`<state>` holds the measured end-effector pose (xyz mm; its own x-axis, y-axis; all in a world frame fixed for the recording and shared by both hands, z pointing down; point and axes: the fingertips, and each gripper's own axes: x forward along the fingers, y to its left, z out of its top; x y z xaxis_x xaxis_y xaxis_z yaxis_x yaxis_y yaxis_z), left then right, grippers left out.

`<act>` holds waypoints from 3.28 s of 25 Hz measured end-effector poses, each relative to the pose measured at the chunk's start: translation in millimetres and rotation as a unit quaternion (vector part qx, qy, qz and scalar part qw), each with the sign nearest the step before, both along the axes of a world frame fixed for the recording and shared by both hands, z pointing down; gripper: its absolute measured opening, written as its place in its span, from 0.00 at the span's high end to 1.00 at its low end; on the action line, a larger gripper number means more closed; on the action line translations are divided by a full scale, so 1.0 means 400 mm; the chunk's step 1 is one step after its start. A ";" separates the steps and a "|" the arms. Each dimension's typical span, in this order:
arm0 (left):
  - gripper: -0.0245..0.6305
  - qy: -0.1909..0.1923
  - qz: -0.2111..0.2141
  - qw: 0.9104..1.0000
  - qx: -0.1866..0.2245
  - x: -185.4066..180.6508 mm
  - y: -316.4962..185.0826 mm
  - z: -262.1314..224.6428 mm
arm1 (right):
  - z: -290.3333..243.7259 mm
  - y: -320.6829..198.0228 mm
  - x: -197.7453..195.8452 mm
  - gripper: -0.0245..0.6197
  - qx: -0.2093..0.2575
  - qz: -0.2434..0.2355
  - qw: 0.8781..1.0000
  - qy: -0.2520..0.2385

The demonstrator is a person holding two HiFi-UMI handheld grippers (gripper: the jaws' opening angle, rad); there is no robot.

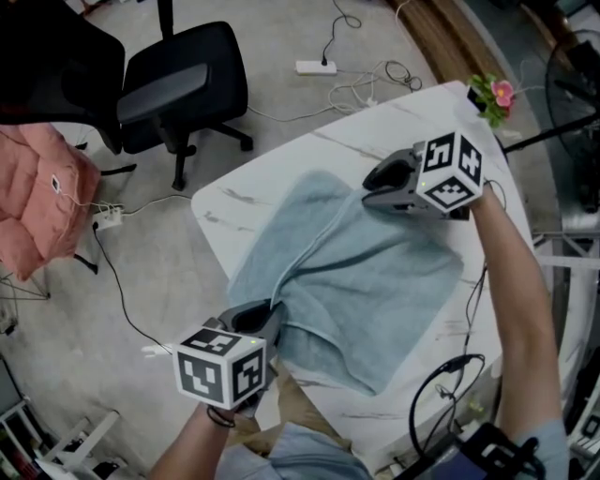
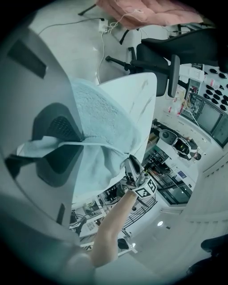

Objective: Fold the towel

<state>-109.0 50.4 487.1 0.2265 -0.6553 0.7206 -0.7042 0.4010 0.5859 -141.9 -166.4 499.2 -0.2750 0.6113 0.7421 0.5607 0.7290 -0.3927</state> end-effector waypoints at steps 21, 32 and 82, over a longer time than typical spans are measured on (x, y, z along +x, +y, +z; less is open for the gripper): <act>0.93 0.007 0.024 0.995 0.097 0.076 0.019 -0.237 | -0.357 -0.025 0.002 0.92 0.023 0.084 0.981 -0.173; 0.93 0.005 -0.016 0.993 0.114 0.054 0.104 -0.360 | -0.482 0.064 -0.081 0.92 0.033 0.043 0.972 -0.229; 0.66 0.130 -0.169 0.976 0.047 -0.255 0.294 0.066 | -0.225 0.079 -0.274 0.43 -0.070 0.132 0.970 -0.193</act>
<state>-211.1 167.8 513.4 0.1519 -0.7852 0.6003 -0.3639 0.5202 0.7726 -251.6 -134.8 409.3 -0.6763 0.5687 0.4682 0.4864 0.8221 -0.2960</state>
